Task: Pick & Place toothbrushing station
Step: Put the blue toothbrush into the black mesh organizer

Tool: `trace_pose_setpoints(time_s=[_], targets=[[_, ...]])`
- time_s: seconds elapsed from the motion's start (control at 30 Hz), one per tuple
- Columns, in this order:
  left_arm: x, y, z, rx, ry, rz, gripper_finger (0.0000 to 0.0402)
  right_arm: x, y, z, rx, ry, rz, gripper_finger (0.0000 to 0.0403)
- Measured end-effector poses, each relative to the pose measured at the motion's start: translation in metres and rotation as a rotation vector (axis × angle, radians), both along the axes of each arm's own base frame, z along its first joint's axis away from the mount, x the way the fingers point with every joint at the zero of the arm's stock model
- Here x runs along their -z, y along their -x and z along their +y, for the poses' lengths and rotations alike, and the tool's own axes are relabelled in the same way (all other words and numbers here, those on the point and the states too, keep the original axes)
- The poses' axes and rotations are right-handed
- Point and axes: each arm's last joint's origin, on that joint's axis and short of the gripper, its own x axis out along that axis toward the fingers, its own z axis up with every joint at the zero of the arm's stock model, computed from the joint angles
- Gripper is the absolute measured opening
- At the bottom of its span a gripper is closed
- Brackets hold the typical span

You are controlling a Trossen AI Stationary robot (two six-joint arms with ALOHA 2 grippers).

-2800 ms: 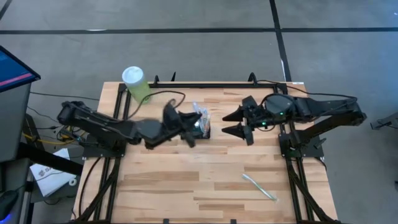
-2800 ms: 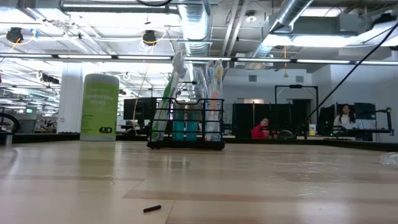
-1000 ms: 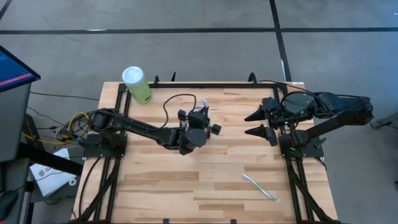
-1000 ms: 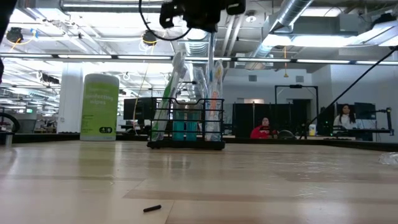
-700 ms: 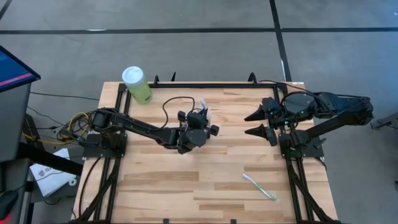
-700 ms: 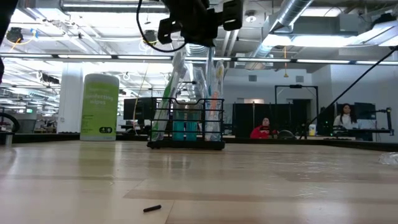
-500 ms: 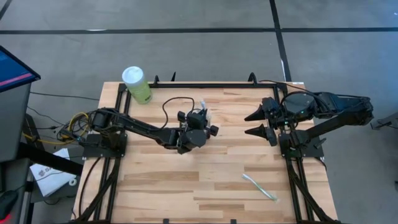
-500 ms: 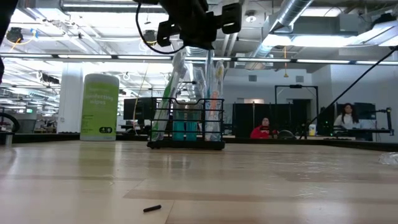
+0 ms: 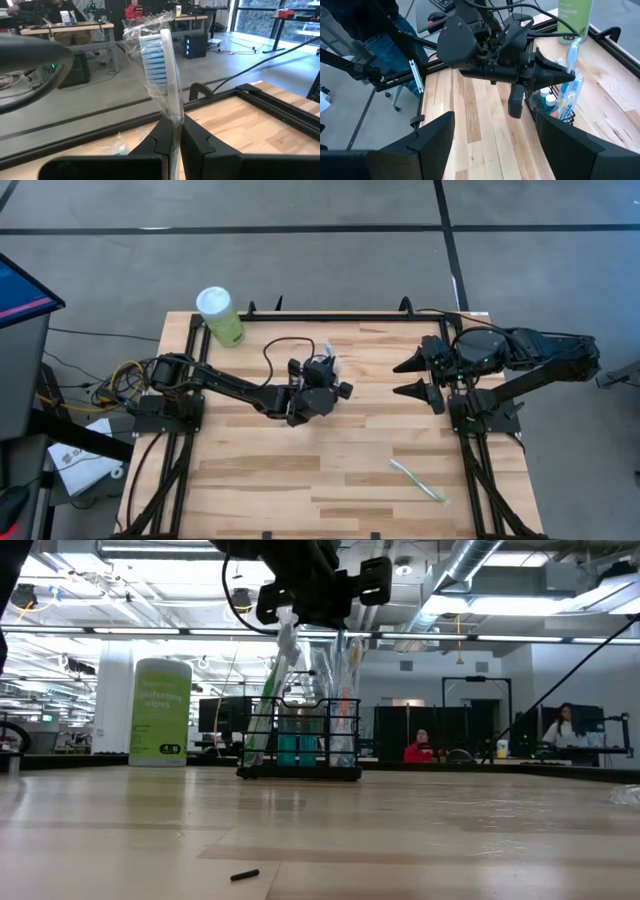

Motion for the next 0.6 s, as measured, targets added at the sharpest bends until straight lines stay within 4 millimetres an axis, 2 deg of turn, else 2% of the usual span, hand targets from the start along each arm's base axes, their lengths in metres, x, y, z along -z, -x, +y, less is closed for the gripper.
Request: trace_pose_setpoints(time_s=[0.2, 0.4, 0.6], targets=[[0.003, 0.000, 0.004, -0.010, -0.002, 0.024, 0.0006, 0.000, 0.000, 0.000, 0.000, 0.000, 0.000, 0.0270], [0.027, -0.007, 0.004, -0.008, 0.031, 0.012, 0.0006, 0.000, 0.000, 0.000, 0.000, 0.000, 0.000, 0.0270], [0.032, -0.008, 0.000, -0.014, 0.041, -0.010, 0.0006, 0.000, 0.000, 0.000, 0.000, 0.001, 0.001, 0.0270]])
